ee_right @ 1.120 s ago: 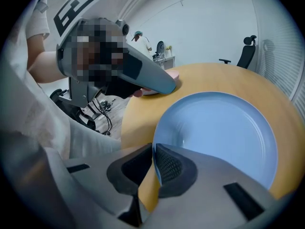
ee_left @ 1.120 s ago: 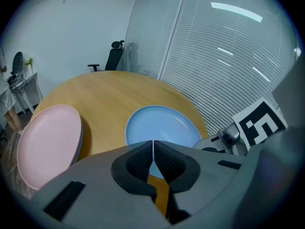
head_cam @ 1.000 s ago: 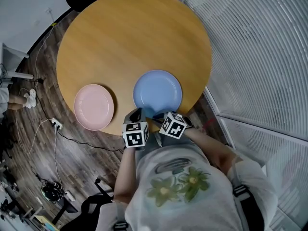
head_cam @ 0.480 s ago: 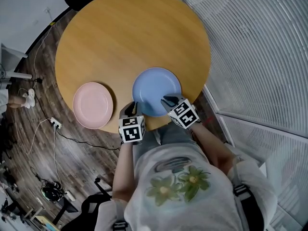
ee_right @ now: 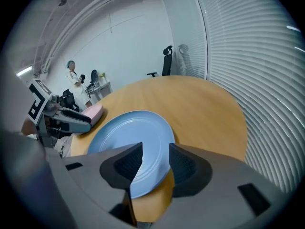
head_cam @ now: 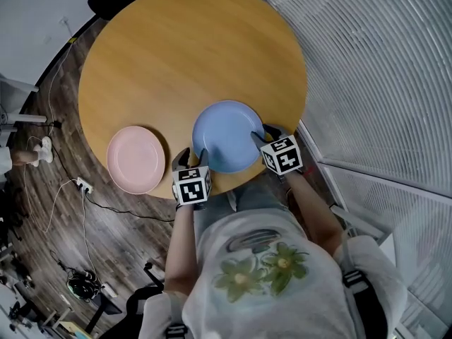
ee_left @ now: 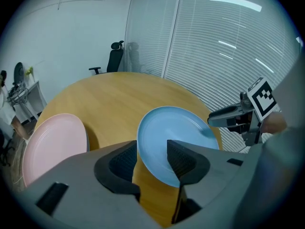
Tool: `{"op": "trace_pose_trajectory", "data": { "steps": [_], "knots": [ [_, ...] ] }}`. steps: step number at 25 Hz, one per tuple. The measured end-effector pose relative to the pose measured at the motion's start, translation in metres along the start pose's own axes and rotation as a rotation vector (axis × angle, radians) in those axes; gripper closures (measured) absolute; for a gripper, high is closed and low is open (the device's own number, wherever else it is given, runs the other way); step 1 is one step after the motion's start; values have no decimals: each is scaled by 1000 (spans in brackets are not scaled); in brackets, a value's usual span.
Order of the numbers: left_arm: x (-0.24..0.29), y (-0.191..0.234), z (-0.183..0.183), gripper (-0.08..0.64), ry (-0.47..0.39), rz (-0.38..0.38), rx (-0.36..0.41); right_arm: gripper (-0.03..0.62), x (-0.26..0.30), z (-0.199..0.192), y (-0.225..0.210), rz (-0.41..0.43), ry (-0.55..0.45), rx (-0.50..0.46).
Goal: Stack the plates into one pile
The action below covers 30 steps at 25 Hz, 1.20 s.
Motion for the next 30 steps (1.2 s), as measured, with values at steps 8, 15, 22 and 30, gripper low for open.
{"op": "trace_pose_trajectory", "data": {
  "steps": [8, 15, 22, 30],
  "knots": [
    [30, 7, 2, 353, 80, 26, -26, 423, 17, -11, -28, -42, 81, 51],
    [49, 11, -13, 353, 123, 34, -92, 423, 31, -26, -36, -26, 144, 68],
    [56, 10, -15, 368, 149, 44, -124, 430, 38, -23, -39, 2, 184, 78],
    [52, 8, -13, 480, 137, 65, -157, 489, 39, -17, -33, 5, 231, 39]
  ]
}}
Point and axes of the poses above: the fingertips, and each gripper's own axes: x forward along the fingers, y to its left, z out of its top, the point moved 10 cm from there along -x, backward along the fingers, and after that the axes turned 3 degrees about y, right-handed, at the moved point
